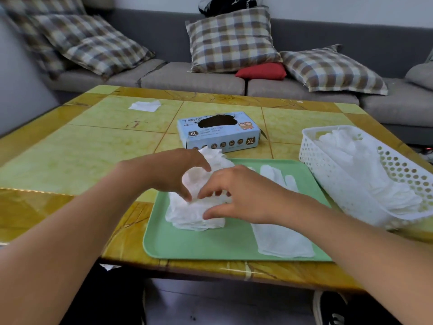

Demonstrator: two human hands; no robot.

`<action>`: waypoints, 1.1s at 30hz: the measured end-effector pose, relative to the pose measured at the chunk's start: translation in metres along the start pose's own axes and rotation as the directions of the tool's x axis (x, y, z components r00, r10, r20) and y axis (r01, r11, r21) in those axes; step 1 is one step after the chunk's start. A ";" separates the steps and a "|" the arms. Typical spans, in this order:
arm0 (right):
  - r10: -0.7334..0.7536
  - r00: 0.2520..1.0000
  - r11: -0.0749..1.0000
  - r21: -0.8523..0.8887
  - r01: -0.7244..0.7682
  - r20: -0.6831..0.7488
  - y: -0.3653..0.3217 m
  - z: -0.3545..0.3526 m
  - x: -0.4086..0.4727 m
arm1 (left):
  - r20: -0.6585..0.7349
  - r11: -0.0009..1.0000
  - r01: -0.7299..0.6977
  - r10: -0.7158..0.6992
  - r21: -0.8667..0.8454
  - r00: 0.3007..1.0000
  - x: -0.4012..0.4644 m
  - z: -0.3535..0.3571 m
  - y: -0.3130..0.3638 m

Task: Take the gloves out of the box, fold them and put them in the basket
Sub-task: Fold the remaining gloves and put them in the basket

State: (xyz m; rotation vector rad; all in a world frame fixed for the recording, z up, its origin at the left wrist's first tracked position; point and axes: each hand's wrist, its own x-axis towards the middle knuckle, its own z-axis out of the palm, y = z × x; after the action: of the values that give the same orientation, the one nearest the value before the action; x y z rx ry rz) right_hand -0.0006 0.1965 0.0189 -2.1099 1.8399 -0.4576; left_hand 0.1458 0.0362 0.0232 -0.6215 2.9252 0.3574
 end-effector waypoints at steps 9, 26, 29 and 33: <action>0.227 0.943 0.939 0.312 -0.145 -0.245 0.005 0.036 0.028 | 0.042 0.996 0.056 -0.060 0.070 0.997 -0.014 -0.001 -0.016; 0.225 0.957 0.906 0.401 -0.137 -0.181 0.057 0.001 0.026 | -0.009 0.998 0.063 -0.063 0.021 0.998 0.005 0.017 -0.020; 0.281 0.908 0.921 0.353 -0.164 -0.311 0.062 0.008 0.025 | -0.032 0.998 0.018 -0.021 -0.064 0.999 0.009 0.013 -0.024; 0.293 0.788 0.953 0.235 -0.193 -0.541 0.052 0.017 0.032 | -0.009 0.997 0.013 -0.014 -0.078 1.000 0.013 0.018 -0.028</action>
State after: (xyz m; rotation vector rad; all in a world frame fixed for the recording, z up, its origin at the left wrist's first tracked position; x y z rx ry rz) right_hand -0.0353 0.1580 -0.0176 -1.6899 2.2475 -1.2417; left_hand 0.1467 0.0104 -0.0018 -0.6549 2.9263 0.4702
